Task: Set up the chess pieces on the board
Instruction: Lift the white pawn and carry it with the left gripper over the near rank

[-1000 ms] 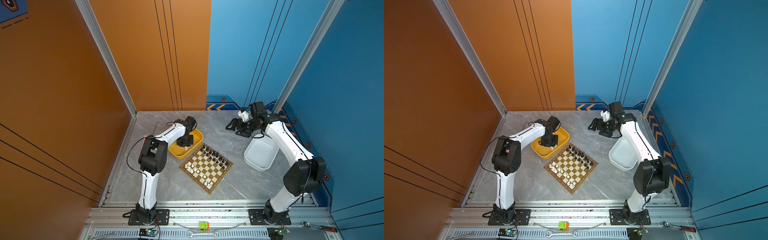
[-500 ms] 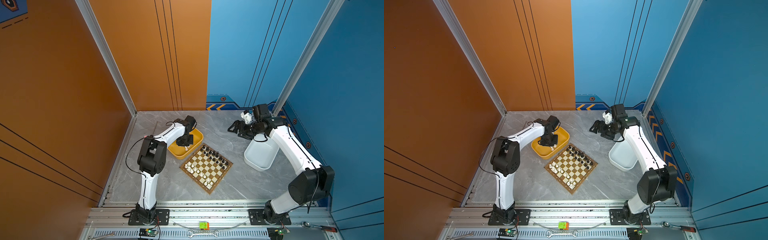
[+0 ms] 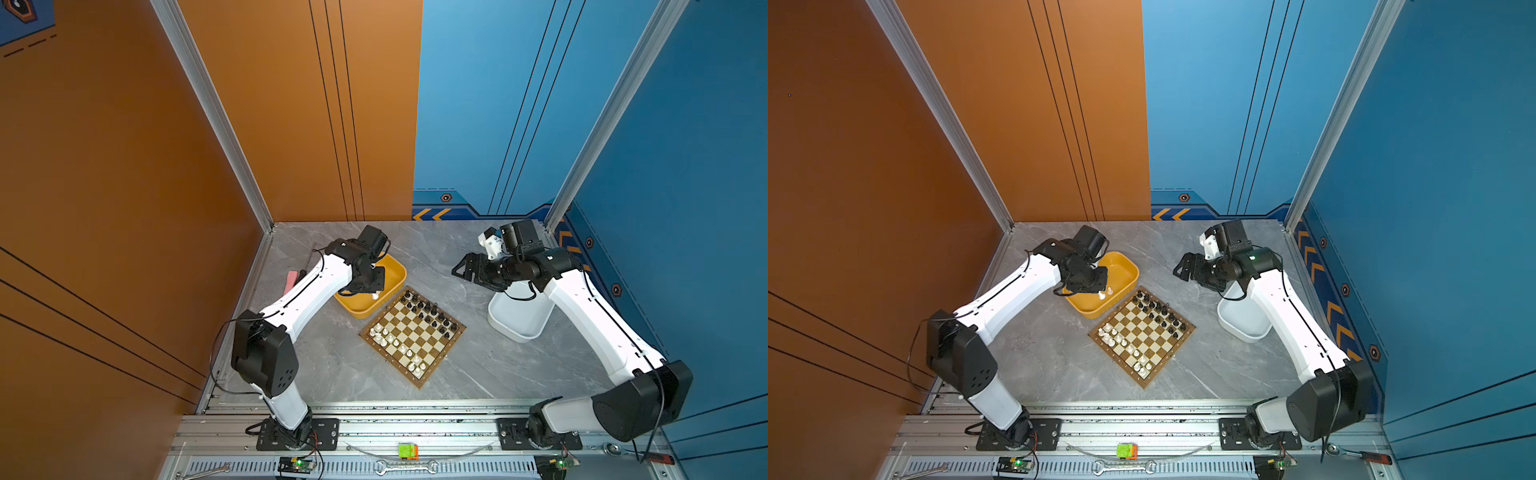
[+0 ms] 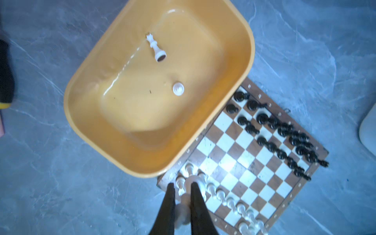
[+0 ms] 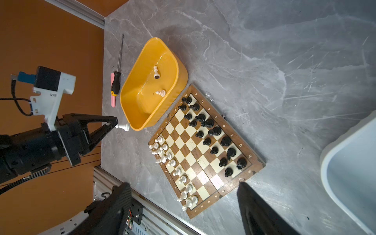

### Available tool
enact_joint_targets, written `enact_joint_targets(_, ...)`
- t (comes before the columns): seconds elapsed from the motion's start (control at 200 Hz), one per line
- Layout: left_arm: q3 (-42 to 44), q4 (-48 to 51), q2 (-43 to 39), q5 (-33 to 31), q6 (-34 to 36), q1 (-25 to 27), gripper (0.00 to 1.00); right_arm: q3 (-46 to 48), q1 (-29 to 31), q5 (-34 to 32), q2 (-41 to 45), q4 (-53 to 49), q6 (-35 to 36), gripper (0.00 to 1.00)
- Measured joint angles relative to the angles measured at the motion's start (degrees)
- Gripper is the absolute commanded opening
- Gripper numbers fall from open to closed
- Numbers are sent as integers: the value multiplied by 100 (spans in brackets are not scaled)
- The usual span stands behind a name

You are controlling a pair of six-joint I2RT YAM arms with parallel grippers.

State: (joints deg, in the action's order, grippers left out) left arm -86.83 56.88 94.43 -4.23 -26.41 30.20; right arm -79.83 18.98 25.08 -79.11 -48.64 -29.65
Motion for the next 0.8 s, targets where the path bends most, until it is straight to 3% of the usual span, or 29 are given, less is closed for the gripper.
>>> enact_joint_targets(0.351,1281,136,-1274,-245,-874,1176,12,605,280,-98,496,-22,-125,85)
enact_joint_targets(0.621,1613,146,-1268,-839,-2013,2334,12,501,278,260,400,-63,142,85)
enact_joint_targets(0.801,1670,144,-962,-1158,-2457,2726,11,767,116,485,831,-125,282,85)
